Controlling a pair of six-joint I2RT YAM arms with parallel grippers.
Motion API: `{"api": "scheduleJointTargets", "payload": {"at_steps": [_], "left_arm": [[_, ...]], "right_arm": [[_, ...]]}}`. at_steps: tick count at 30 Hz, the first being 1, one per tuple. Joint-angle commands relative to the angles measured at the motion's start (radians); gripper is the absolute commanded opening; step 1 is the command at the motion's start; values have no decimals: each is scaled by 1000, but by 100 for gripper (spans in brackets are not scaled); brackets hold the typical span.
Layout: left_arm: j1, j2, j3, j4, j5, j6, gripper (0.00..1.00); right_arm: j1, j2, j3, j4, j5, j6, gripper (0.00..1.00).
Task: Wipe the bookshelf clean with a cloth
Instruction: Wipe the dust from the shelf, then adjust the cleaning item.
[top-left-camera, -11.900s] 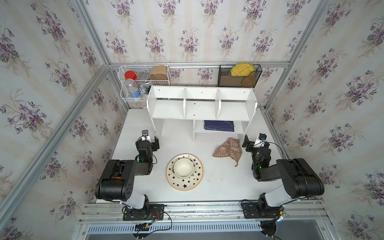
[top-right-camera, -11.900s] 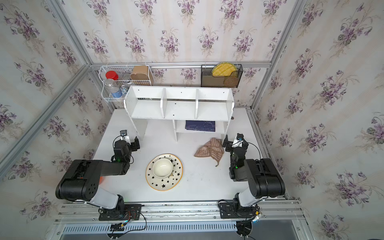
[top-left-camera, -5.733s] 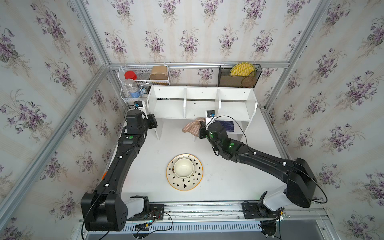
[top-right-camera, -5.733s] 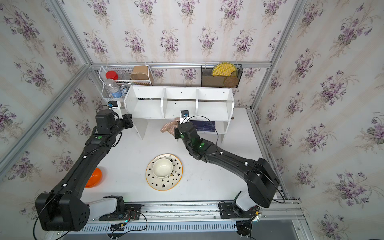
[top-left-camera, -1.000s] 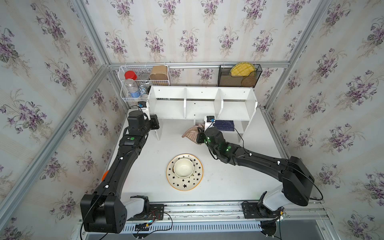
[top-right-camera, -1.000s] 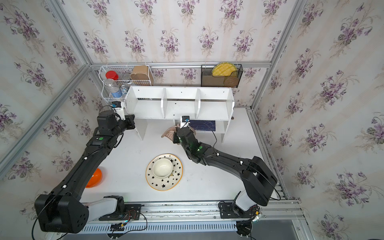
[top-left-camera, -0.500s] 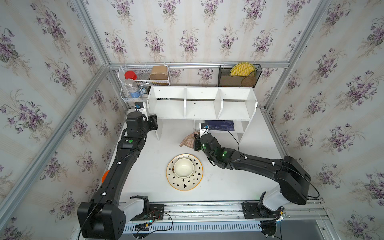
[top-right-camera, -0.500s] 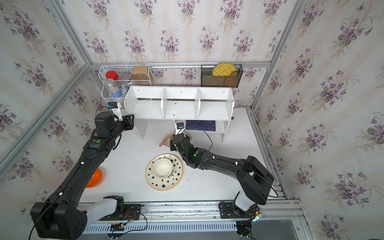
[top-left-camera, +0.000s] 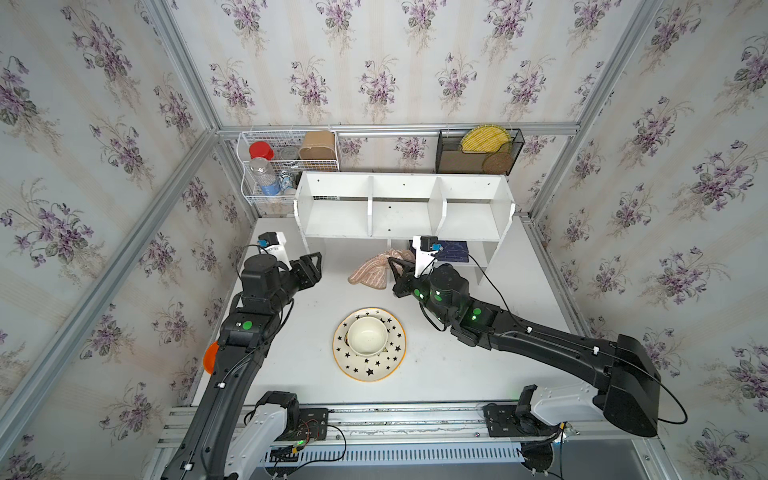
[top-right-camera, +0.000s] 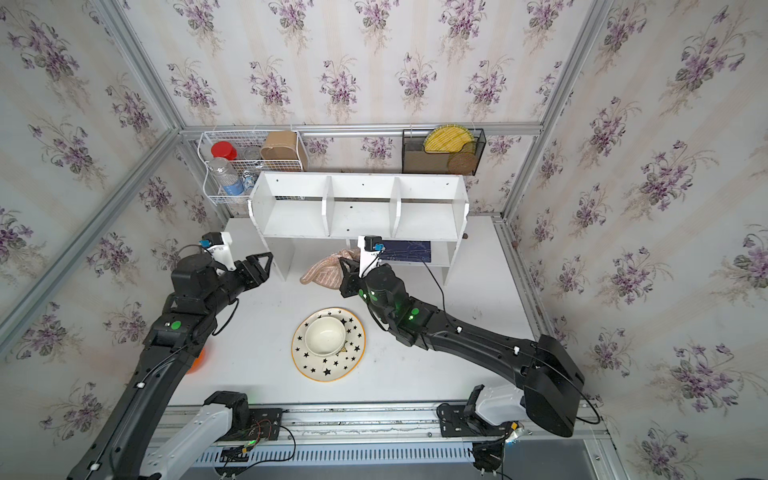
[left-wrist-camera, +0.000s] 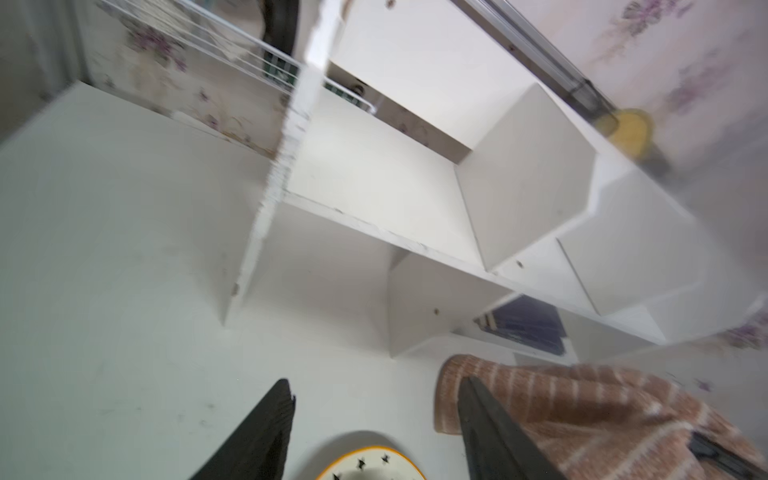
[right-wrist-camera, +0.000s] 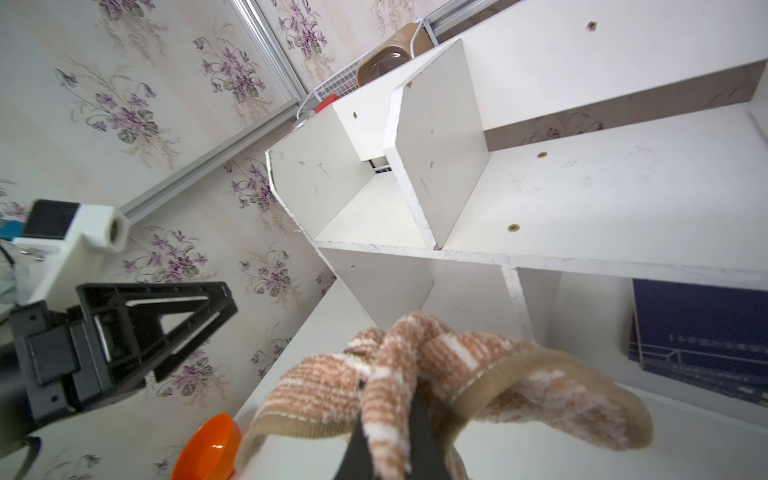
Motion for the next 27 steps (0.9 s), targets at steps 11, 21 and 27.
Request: {"api": "scheduleJointTargets", "payload": {"at_steps": [11, 21, 27], "left_arm": [[-128, 105, -183, 684, 478, -405, 81], [-127, 102, -190, 769, 417, -397, 0], [-128, 125, -200, 834, 478, -435, 28]], "right_arm": [[0, -9, -69, 382, -400, 161, 0], [-44, -49, -153, 427, -401, 248, 0], [-93, -77, -207, 447, -418, 285, 0]]}}
